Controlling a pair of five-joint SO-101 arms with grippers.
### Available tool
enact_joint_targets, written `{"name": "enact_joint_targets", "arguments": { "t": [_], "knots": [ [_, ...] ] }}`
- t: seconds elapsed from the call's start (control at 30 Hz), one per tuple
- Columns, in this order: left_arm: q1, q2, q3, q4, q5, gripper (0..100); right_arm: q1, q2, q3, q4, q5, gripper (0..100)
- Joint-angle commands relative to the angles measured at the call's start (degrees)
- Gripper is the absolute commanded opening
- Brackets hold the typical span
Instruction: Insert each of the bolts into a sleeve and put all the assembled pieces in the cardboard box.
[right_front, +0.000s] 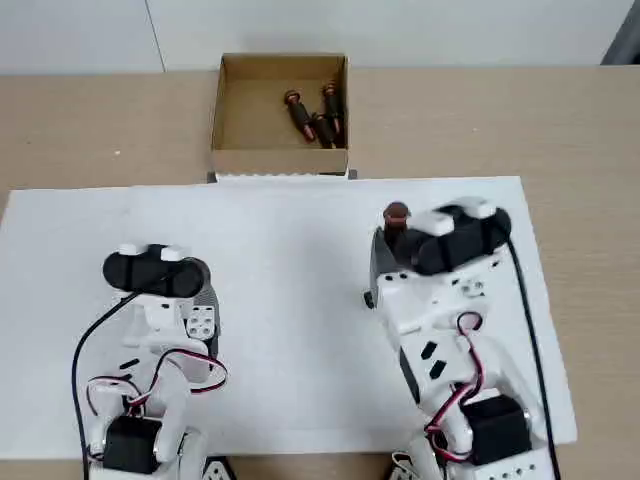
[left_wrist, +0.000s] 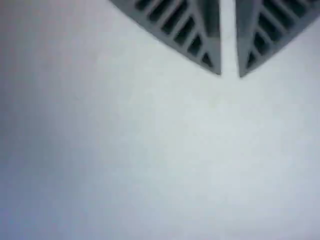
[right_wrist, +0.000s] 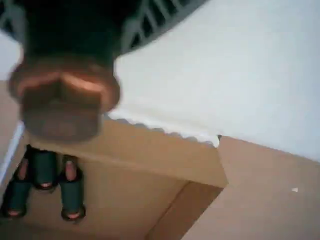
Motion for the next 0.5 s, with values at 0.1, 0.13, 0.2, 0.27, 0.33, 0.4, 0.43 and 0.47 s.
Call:
{"name": "enact_joint_targets", "arguments": {
  "t": [0.1,0.13,0.2,0.27,0.33,0.4,0.43,0.47],
  "knots": [
    [-0.35,-0.44,2.68,-1.23,-0.26,1,0.57,17.54,-20.22,1.80,-0.53,0.4],
    [-0.35,-0.44,3.03,-1.23,-0.26,1,0.57,20.53,-22.68,1.80,-0.53,0.4],
    [-0.35,-0.44,3.56,-1.23,-0.26,1,0.57,26.15,-26.99,1.63,-0.35,0.4],
    [-0.35,-0.44,3.65,-1.23,-0.26,1,0.57,31.34,-30.59,1.63,-0.26,0.4],
    [-0.35,-0.44,4.26,-1.23,-0.26,1,0.57,36.18,-33.85,1.54,-0.26,0.4],
    [-0.35,-0.44,5.67,-1.23,-0.09,1,0.57,40.22,-36.48,0.13,-0.26,0.4],
    [-0.35,-0.44,6.37,-1.23,-0.09,1,0.57,42.07,-37.63,-1.19,-0.18,0.4],
    [-0.44,-0.44,6.81,-1.23,-0.09,1,0.57,43.91,-38.68,-2.51,0.00,0.4]
  ]
}}
